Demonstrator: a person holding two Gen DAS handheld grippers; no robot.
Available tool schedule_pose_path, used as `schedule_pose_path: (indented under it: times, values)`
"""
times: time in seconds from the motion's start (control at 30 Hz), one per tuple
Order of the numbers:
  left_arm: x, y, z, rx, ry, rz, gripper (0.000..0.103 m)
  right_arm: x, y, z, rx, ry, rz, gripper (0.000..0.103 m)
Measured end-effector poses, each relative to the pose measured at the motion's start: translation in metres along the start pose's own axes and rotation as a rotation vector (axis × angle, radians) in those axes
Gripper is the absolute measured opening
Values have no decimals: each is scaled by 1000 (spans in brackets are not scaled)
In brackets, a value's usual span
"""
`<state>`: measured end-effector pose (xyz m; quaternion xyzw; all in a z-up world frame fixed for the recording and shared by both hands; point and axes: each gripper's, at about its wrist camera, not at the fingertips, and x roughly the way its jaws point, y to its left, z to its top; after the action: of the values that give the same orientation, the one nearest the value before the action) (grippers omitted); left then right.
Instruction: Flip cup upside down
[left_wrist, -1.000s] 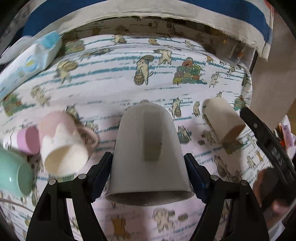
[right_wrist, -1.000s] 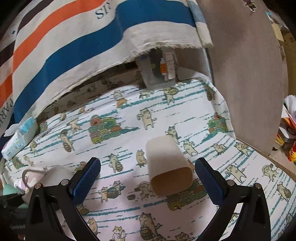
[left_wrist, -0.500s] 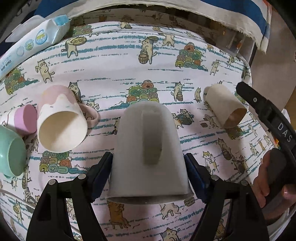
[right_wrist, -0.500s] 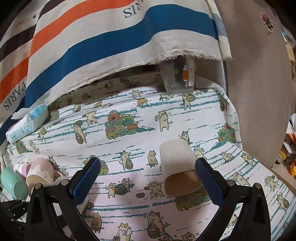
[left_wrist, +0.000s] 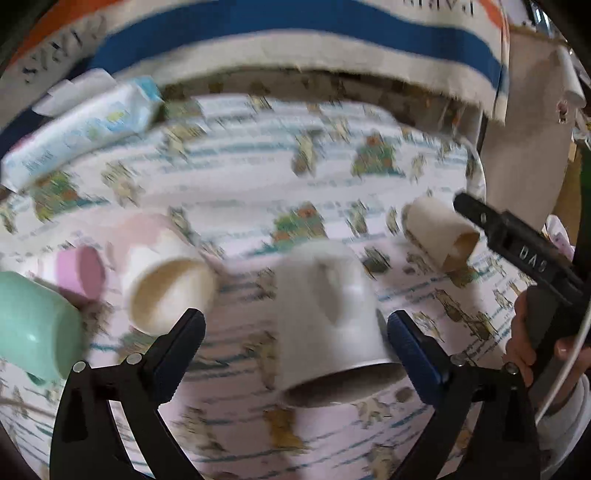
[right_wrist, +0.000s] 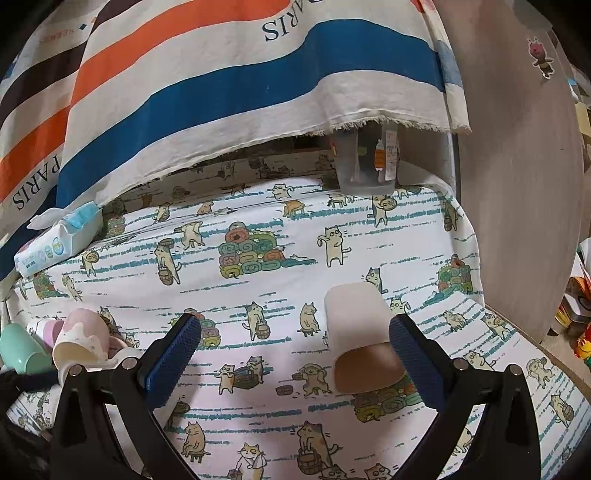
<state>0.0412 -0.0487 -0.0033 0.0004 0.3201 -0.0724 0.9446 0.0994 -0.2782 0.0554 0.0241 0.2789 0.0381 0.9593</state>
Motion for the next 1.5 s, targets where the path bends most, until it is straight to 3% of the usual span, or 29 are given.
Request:
schedule_pose_path:
  times: [0.17,0.43,0.6,0.83,1.0,1.17,1.37,1.5]
  values:
    - [-37,36,11,1,-148,103,102,0,2,0,-8,-2,2,103]
    - [-87,79,23,15,-306,211,102,1,2,-1,-19,2,-3,103]
    - [-86,87,22,-18,-334,193,102,4,6,-3,-47,3,-7,103]
    - [-71,80,12,-20,-449,172,102,5,10,-5,-71,-2,-6,103]
    - [-52,84,-2,-52,-452,152,102,9,12,-6,-82,9,-3,103]
    - [-40,84,-11,-27,-398,168,102,7,15,-7,-94,8,11,103]
    - [-30,97,-11,-118,-298,166,102,5,18,-6,-117,-33,-18,103]
    - [-27,108,-12,-179,-260,169,102,14,20,6,-81,67,13,103]
